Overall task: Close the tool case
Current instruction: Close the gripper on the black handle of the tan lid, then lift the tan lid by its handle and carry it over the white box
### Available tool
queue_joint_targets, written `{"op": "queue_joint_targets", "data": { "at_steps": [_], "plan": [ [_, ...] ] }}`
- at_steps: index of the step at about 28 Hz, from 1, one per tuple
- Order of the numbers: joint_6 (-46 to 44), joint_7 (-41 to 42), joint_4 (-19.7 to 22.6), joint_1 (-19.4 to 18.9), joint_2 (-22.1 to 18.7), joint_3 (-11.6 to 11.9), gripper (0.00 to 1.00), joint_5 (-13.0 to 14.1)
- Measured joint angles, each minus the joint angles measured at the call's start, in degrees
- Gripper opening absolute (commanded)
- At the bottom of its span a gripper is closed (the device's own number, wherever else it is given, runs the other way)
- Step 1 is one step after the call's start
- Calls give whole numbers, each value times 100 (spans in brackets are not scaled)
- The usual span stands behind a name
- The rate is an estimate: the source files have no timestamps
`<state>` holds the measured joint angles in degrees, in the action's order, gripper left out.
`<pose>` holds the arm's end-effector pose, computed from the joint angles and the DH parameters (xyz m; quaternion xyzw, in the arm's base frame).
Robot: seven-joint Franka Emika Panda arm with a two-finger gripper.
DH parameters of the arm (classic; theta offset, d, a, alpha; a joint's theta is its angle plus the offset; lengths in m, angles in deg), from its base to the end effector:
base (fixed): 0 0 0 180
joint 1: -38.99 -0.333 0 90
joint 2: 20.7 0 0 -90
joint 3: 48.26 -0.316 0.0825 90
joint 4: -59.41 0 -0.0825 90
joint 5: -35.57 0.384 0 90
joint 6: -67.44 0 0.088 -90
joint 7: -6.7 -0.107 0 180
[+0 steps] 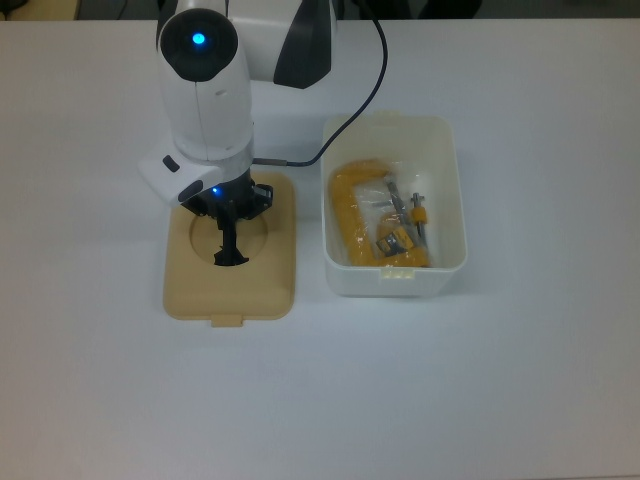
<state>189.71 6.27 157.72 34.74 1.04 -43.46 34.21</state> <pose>0.6594 -0.0022 0.3724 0.9995 0.0009 0.0199 0.0256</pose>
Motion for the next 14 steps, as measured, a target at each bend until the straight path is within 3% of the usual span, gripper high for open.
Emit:
{"op": "queue_joint_targets", "data": {
  "at_steps": [9, 14],
  "plan": [
    [0, 20, -13, 1, -57, -2, 0, -2],
    [-36, 148, -27, 58, -347, 22, 0, -4]
  ]
}}
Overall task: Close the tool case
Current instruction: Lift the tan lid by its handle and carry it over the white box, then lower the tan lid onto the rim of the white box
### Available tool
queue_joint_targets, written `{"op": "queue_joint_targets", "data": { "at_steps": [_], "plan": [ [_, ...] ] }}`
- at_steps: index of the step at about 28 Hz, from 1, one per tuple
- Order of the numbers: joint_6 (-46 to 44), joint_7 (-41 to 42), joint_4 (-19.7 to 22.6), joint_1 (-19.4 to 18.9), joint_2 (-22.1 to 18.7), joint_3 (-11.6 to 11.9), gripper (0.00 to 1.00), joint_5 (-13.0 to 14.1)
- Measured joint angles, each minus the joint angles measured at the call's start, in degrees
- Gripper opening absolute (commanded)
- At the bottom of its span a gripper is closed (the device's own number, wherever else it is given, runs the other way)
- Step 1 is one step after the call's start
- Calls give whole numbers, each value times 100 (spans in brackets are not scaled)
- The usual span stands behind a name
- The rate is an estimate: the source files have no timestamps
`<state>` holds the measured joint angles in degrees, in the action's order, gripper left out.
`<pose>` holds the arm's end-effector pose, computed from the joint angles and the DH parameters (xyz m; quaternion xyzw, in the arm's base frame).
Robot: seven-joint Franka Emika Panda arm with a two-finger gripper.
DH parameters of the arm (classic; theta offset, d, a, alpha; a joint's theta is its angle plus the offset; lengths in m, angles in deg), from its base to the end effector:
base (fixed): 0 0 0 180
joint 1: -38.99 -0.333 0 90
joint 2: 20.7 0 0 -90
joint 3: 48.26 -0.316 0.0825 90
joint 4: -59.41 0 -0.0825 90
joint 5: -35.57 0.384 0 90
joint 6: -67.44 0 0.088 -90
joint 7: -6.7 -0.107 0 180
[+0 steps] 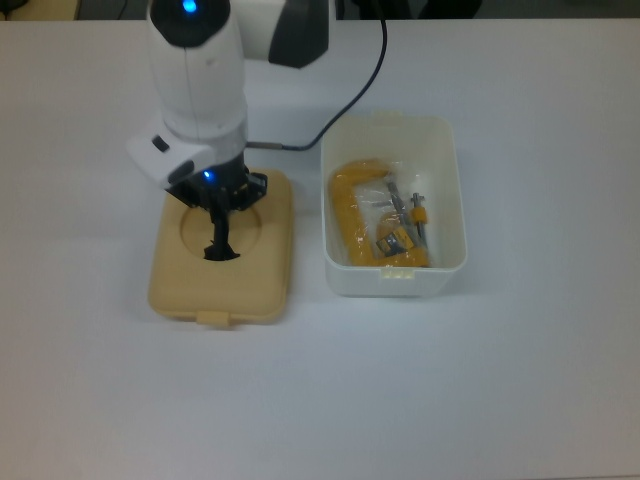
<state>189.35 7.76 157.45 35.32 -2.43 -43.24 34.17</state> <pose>0.6560 -0.0114 0.4138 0.9985 0.0063 0.0489 0.0253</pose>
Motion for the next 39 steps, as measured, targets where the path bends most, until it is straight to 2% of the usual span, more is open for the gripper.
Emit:
{"op": "queue_joint_targets", "data": {
  "at_steps": [7, 11, 14, 20, 27, 32, 39],
  "plan": [
    [-729, 326, -80, 263, -774, 70, 0, 18],
    [-1257, 336, -126, 255, -1130, 34, 0, 148],
    [-1441, 281, -148, 219, -1316, -81, 0, 230],
    [-1538, -308, -166, 81, -1623, -535, 0, 249],
    [-1539, -1120, -121, -227, -1603, -930, 0, 247],
    [-1534, -1512, -95, -543, -1453, -971, 0, 246],
    [-1294, -1809, -99, -781, -1222, -972, 0, 246]
  ]
}}
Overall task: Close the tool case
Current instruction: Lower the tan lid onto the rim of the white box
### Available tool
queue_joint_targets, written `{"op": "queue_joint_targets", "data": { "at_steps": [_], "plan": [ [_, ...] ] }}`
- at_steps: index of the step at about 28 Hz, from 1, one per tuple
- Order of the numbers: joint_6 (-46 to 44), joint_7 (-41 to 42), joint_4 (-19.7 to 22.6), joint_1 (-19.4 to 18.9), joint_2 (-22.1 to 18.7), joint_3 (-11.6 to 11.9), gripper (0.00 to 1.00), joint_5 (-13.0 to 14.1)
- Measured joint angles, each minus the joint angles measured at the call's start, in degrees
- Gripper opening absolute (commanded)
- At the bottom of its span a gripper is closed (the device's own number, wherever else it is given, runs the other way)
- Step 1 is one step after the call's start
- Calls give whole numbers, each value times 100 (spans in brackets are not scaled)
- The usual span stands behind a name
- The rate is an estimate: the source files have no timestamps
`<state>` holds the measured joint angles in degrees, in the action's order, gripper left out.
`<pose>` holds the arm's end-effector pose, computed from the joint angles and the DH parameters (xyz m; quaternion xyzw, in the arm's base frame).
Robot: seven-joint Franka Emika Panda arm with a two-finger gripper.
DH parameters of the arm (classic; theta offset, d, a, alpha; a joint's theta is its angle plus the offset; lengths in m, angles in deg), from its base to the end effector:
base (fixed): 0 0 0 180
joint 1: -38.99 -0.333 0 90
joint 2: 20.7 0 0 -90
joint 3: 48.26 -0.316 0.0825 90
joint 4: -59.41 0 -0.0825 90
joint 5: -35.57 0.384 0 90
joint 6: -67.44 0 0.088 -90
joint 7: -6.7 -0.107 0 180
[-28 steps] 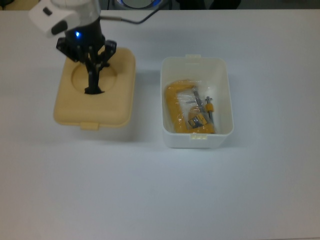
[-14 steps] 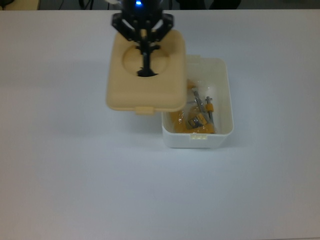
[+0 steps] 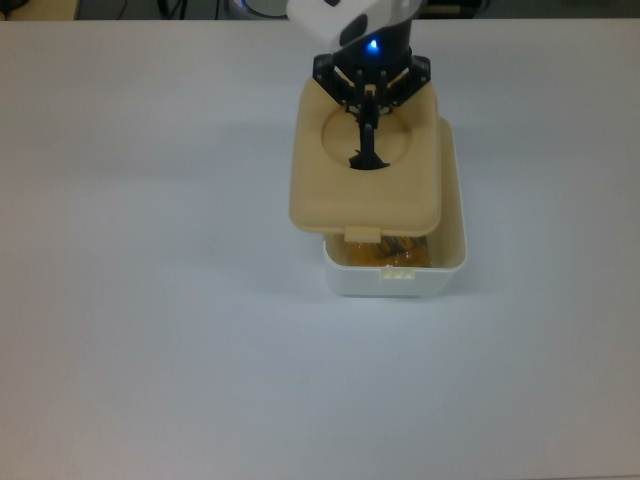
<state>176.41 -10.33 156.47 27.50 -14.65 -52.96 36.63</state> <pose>0.5826 0.1684 0.5346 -0.9985 0.0103 -0.0454 0.0273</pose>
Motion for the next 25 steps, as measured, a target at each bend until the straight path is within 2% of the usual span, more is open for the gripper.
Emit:
{"op": "queue_joint_targets", "data": {
  "at_steps": [4, 9, 12, 25],
  "plan": [
    [237, -157, -3, -160, 145, 0, 0, -33],
    [539, -498, -4, -384, 360, -1, 0, -292],
    [651, -589, -26, -440, 452, -1, 0, -354],
    [652, -617, -181, -417, 462, 69, 0, -359]
  ]
}}
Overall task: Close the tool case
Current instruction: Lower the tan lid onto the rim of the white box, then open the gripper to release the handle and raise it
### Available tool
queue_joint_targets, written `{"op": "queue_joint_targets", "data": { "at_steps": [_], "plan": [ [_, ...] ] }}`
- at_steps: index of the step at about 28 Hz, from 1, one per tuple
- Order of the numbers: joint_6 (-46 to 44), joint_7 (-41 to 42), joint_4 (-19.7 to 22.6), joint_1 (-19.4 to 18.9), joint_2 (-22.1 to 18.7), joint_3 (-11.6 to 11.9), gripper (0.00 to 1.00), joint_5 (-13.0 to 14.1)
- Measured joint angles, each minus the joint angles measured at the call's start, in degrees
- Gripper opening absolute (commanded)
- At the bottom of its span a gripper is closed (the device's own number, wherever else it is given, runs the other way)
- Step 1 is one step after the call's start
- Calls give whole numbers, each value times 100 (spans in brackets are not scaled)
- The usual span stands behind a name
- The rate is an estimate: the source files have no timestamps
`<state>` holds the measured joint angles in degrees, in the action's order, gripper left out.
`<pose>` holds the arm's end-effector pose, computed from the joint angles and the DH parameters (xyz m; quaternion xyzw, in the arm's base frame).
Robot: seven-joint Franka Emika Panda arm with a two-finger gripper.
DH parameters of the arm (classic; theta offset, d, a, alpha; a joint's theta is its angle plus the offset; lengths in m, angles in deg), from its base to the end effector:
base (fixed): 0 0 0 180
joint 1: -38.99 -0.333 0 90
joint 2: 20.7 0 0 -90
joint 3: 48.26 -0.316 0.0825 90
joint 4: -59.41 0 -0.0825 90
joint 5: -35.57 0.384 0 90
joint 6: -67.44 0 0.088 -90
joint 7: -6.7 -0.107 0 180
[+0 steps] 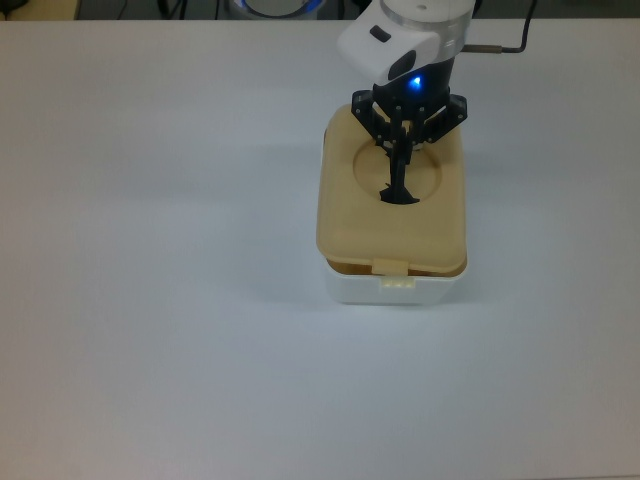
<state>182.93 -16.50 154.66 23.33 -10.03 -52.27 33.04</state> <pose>0.6008 0.2087 0.5117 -0.9961 0.0240 -0.0831 0.0173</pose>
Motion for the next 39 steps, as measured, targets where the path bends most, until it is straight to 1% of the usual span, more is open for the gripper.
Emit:
{"op": "queue_joint_targets", "data": {
  "at_steps": [11, 12, 13, 14, 24, 28, 33, 39],
  "plan": [
    [0, 5, -21, 51, 79, 5, 0, 43],
    [0, 5, -21, 51, 79, 5, 13, 44],
    [0, 5, -21, 51, 80, 5, 80, 44],
    [0, 5, -22, 51, 82, 5, 100, 44],
    [-7, 166, -21, 115, 270, 11, 100, 44],
    [-69, 174, -33, 133, 282, 17, 100, 53],
    [-440, 182, -205, 177, 225, 22, 100, 94],
    [-991, 314, -490, 261, 57, 28, 100, 149]
  ]
}}
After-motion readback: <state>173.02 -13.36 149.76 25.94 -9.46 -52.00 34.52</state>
